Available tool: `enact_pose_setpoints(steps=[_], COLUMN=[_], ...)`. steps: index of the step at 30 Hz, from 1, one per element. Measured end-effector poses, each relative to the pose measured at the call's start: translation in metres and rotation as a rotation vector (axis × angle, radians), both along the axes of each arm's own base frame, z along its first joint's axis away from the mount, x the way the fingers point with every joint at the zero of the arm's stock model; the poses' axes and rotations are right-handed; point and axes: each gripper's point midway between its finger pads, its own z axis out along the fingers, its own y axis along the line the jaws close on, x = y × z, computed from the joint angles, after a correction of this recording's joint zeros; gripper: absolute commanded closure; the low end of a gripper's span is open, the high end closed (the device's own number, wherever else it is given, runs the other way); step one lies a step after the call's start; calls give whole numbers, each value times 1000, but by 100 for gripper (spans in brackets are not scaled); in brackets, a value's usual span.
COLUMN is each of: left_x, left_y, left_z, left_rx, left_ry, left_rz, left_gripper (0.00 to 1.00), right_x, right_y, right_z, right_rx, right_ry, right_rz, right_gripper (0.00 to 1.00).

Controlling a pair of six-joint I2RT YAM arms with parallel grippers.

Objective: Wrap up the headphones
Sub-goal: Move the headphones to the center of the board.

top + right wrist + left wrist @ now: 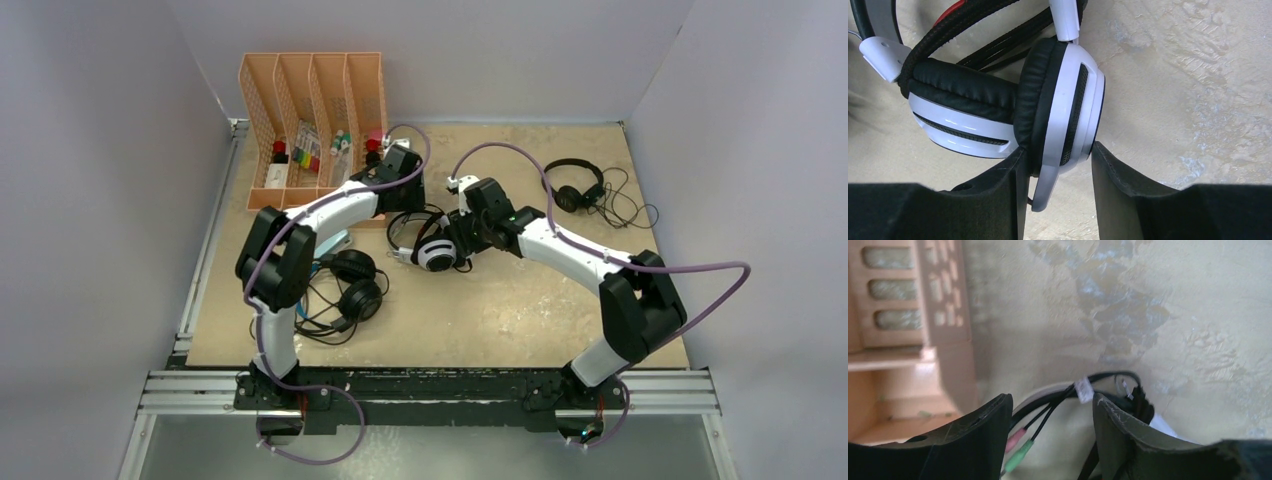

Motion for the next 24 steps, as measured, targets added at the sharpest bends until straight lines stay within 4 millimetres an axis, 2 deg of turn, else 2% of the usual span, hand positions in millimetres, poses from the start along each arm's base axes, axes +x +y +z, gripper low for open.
enact_pose_setpoints(steps=[5, 10, 16, 20, 24], left_x=[21, 33, 29, 17, 2], left_y=[-18, -29, -41, -48, -45], left_z=[-9, -8, -11, -24, -31], left_rx=[-29, -66, -137, -196, -234], left_ry=[-9, -26, -11, 26, 58], left_rz=[-18, -39, -76, -93, -81], left_gripper=[35, 40, 46, 48, 50], right_x=[0, 0, 0, 0, -1], right_y=[-1, -1, -1, -2, -3], right_z=[0, 0, 0, 1, 2], right_rx=[-4, -6, -5, -7, -13], right_ry=[-3, -3, -3, 1, 8], right_rz=[-3, -5, -5, -7, -6], right_gripper=[70, 72, 74, 75, 75])
